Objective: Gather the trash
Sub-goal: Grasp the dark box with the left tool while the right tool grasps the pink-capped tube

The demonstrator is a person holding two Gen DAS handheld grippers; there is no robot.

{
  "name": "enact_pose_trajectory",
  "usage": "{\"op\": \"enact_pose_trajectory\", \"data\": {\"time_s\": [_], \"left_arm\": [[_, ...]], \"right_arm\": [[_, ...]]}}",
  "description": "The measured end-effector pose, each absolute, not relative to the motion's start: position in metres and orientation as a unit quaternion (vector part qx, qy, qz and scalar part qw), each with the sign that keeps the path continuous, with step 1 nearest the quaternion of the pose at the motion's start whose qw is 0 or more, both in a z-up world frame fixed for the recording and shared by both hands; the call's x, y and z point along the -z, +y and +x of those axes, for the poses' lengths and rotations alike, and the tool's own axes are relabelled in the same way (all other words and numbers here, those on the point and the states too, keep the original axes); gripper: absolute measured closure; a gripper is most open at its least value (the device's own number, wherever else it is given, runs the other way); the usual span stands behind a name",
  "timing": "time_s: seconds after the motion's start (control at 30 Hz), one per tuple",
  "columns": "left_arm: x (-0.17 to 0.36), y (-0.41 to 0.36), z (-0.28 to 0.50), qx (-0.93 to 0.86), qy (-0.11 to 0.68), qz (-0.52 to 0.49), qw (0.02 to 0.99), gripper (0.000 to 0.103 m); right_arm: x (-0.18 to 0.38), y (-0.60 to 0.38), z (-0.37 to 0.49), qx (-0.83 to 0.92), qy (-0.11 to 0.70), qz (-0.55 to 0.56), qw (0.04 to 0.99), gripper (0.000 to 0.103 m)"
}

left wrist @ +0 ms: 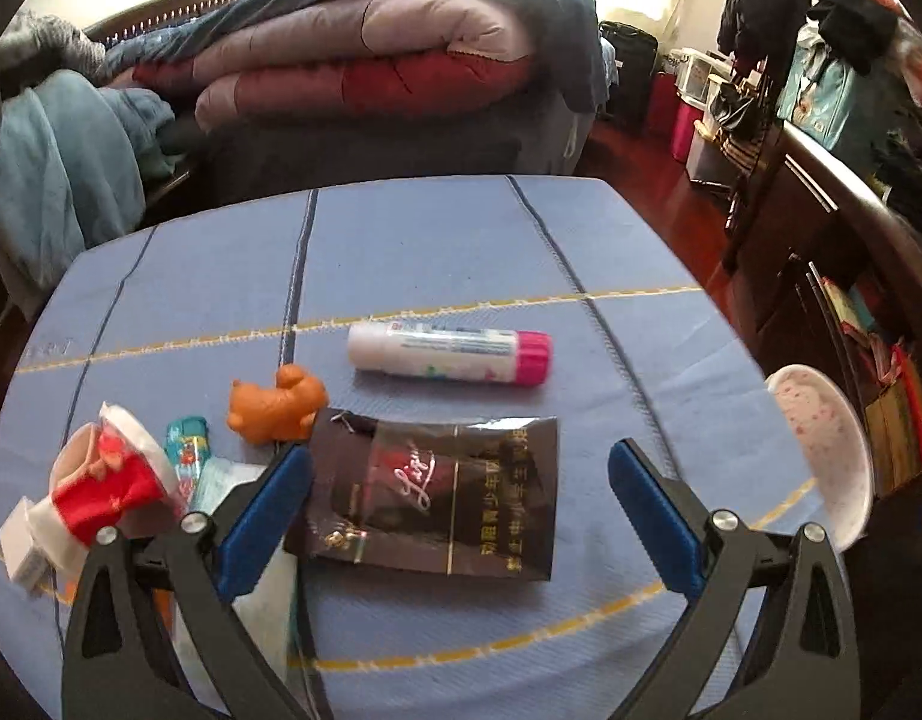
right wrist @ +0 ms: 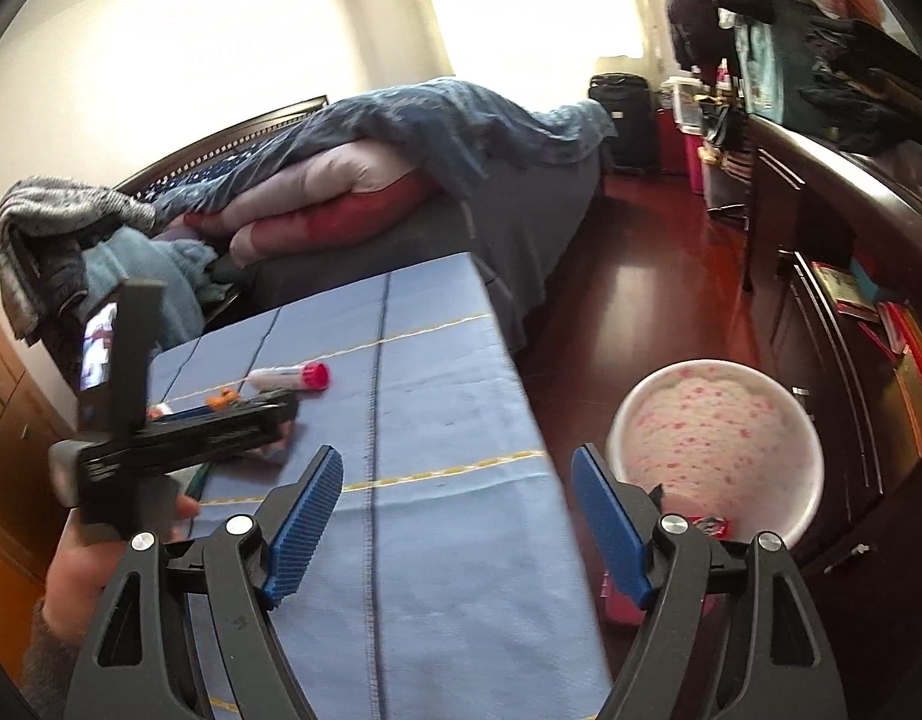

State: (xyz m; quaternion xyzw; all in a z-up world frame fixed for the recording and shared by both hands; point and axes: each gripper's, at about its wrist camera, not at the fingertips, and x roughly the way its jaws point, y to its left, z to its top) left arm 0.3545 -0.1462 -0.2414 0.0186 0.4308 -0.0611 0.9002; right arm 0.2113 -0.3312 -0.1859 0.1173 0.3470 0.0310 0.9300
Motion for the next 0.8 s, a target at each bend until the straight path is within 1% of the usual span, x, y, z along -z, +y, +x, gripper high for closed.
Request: {"op": "enact_pose_trajectory", "data": {"time_s": [0.13, 0.33, 0.4, 0.53, 0.57, 0.6, 0.63, 0.7, 0.77, 0.8], "left_arm": [[0.247, -0.152, 0.359, 0.055, 0.425, 0.063, 0.901, 0.004], [0.249, -0.153, 0.361, 0.051, 0.416, 0.077, 0.905, 0.004], [0.252, -0.148, 0.364, 0.041, 0.421, 0.077, 0.903, 0.004], [0.254, -0.137, 0.368, 0.051, 0.43, 0.048, 0.9, 0.004], [0.254, -0.135, 0.368, 0.056, 0.43, 0.037, 0.9, 0.007], [0.254, -0.133, 0.368, 0.059, 0.43, 0.029, 0.9, 0.024], [0.255, -0.13, 0.37, 0.062, 0.436, 0.019, 0.897, 0.036], [0.255, -0.128, 0.37, 0.061, 0.436, 0.02, 0.898, 0.068], [0.252, -0.119, 0.37, 0.079, 0.441, -0.01, 0.894, 0.079], [0.251, -0.116, 0.369, 0.083, 0.44, -0.02, 0.894, 0.08]], "right_arm": [[0.186, -0.318, 0.219, -0.039, 0.351, 0.11, 0.929, 0.024], [0.184, -0.3, 0.233, -0.048, 0.353, 0.105, 0.928, 0.024], [0.181, -0.294, 0.236, -0.052, 0.351, 0.103, 0.929, 0.024], [0.177, -0.283, 0.241, -0.057, 0.347, 0.099, 0.931, 0.024], [0.176, -0.279, 0.242, -0.059, 0.346, 0.098, 0.931, 0.024], [0.175, -0.277, 0.243, -0.059, 0.346, 0.098, 0.931, 0.024], [0.174, -0.275, 0.244, -0.06, 0.345, 0.098, 0.932, 0.024], [0.172, -0.272, 0.244, -0.061, 0.344, 0.098, 0.932, 0.024], [0.17, -0.268, 0.246, -0.063, 0.343, 0.096, 0.932, 0.024], [0.17, -0.265, 0.247, -0.064, 0.344, 0.093, 0.932, 0.024]]}}
